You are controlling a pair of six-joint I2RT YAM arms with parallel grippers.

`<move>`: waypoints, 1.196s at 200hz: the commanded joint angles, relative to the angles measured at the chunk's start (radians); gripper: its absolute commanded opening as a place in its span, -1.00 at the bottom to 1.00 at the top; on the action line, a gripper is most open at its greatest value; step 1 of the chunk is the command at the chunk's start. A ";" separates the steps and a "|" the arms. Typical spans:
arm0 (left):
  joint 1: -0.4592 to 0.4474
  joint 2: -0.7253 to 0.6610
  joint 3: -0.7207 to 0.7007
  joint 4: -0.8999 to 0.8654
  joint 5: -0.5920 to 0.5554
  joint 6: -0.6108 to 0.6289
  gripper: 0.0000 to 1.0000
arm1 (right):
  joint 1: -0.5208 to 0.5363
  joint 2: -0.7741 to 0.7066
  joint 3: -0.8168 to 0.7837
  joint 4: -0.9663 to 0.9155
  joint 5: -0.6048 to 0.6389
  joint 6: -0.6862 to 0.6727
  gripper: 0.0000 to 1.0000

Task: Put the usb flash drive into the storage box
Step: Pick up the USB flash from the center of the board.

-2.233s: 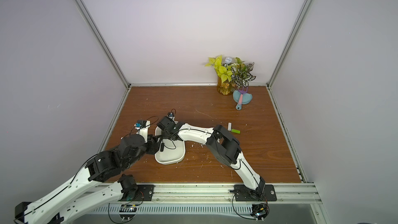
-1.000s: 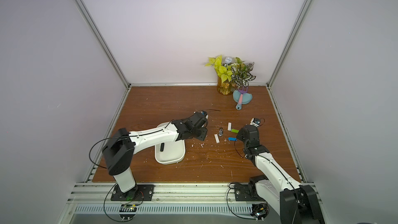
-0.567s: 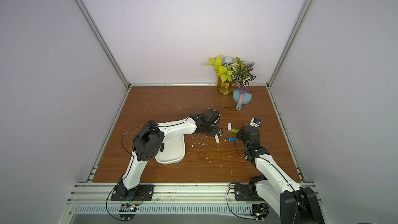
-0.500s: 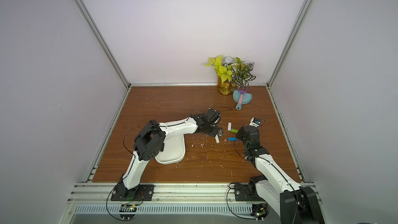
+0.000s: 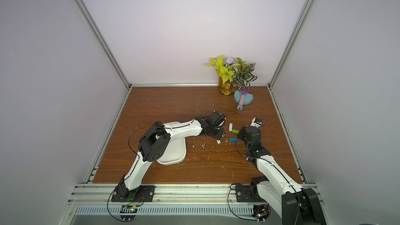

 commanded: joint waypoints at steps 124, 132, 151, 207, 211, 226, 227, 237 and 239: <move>-0.030 0.131 0.226 -0.094 0.042 0.090 -0.19 | -0.002 0.031 -0.012 0.059 -0.035 0.020 -0.24; -0.028 0.121 0.224 -0.097 0.038 0.099 -0.18 | -0.002 0.033 -0.011 0.059 -0.034 0.020 -0.23; -0.010 0.093 0.219 -0.097 0.033 0.113 -0.17 | -0.002 0.032 -0.012 0.060 -0.030 0.019 -0.24; 0.023 0.034 0.217 -0.107 0.006 0.391 0.05 | -0.002 0.028 -0.011 0.056 -0.021 0.016 -0.23; 0.024 0.032 0.216 -0.106 -0.012 0.412 0.08 | -0.002 0.026 -0.012 0.056 -0.021 0.016 -0.24; 0.027 0.037 0.225 -0.105 -0.079 0.477 0.23 | -0.003 0.024 -0.013 0.055 -0.020 0.014 -0.24; 0.027 0.038 0.227 -0.105 -0.080 0.481 0.25 | -0.002 0.024 -0.012 0.056 -0.019 0.014 -0.24; 0.031 0.050 0.243 -0.106 -0.074 0.531 0.35 | -0.002 0.024 -0.012 0.056 -0.018 0.014 -0.24; 0.031 0.054 0.246 -0.106 -0.072 0.542 0.36 | -0.002 0.024 -0.012 0.057 -0.018 0.014 -0.24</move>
